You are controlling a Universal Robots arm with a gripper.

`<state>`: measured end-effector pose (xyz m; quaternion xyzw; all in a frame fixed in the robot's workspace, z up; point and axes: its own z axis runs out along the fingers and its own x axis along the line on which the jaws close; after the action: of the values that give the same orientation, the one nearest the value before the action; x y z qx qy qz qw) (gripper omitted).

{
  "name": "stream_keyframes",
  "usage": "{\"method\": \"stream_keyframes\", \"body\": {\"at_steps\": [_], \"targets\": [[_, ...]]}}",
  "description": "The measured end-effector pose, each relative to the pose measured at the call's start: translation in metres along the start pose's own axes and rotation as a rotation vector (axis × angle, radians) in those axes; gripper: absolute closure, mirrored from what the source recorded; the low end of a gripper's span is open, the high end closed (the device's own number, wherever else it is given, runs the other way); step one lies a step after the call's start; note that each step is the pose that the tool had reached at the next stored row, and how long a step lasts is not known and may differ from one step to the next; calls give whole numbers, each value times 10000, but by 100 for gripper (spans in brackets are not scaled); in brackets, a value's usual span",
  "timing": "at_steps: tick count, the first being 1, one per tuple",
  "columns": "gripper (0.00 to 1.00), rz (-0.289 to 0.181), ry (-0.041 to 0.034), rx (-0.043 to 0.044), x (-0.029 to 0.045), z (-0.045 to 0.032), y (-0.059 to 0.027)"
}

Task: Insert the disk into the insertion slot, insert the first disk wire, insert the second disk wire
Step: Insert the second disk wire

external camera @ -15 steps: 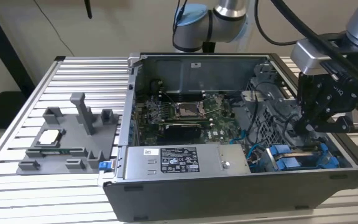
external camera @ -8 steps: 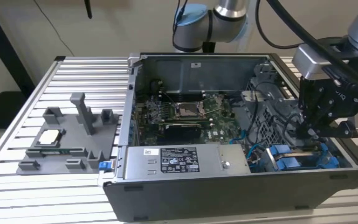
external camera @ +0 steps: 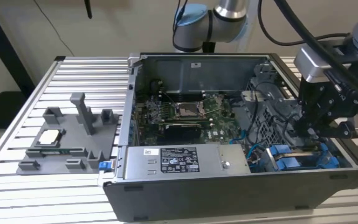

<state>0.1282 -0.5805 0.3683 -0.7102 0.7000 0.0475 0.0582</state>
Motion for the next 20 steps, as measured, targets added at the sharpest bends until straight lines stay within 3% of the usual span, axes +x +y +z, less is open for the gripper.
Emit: {"method": "stream_keyframes", "body": {"at_steps": [5, 8, 10, 11, 12, 14, 16, 20], "targets": [[76, 5, -905, 67, 1, 0, 1], [76, -1, -1441, 164, 10, -1, 2], [76, -17, -1762, 262, 21, 0, 1], [76, -25, -1881, 311, 28, 0, 1], [76, -35, -1974, 364, 38, 2, 1], [76, -51, -2063, 433, 64, 9, 1], [84, -52, -2078, 439, 86, 7, 2], [84, -45, -2081, 423, 137, 0, 13]]}}
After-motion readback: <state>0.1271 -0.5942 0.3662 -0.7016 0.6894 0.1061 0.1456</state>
